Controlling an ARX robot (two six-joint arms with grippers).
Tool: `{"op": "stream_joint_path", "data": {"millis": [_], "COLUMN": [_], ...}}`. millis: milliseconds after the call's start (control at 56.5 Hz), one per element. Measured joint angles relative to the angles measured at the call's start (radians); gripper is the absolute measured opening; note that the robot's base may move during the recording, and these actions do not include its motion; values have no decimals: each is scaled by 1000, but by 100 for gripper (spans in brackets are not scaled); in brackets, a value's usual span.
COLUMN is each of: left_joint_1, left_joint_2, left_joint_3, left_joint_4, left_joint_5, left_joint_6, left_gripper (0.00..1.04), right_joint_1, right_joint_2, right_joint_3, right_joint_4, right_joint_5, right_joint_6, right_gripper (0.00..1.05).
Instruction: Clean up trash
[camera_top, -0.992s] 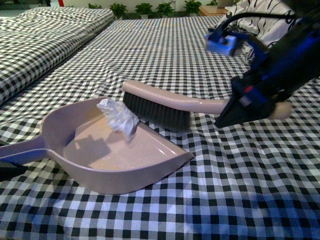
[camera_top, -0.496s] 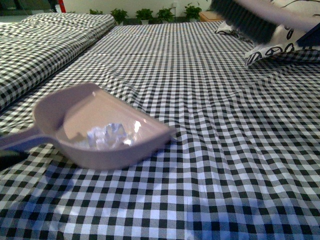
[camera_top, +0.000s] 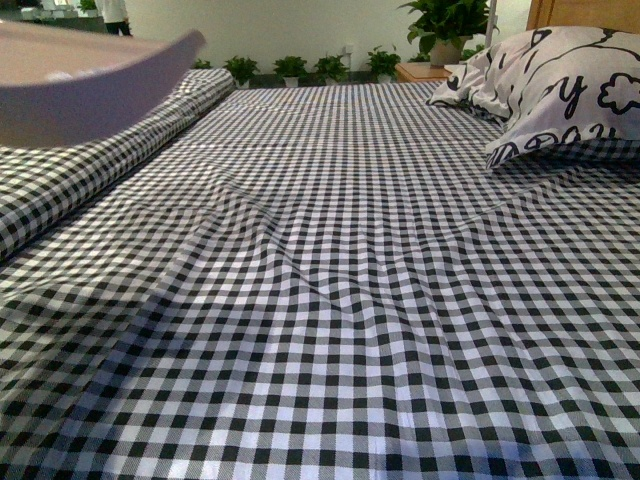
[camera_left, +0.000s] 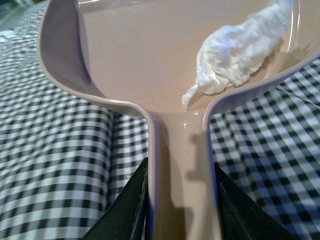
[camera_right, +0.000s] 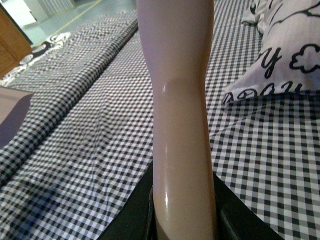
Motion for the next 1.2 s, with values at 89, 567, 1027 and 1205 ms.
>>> {"op": "stream_joint_path", "data": {"millis": [89, 567, 1027, 1205], "left_joint_1": [-39, -251, -343, -343], "left_joint_2": [-124, -533, -604, -604], "left_joint_3": [0, -62, -106, -106], "left_joint_4": [-18, -166, -198, -198], "left_joint_5": [-99, -346, -444, -450], "left_joint_6": [-25, -77, -181, -189], "left_gripper": [28, 28, 28, 28], "right_joint_1": [-53, -217, -240, -240], "right_joint_2": [-74, -354, -428, -431], "right_joint_3": [0, -72, -88, -89], "right_joint_4": [25, 55, -11, -32], "right_joint_5": [-45, -293, -335, -317], "right_joint_6": [65, 310, 349, 328], "right_gripper": [20, 19, 19, 19]}}
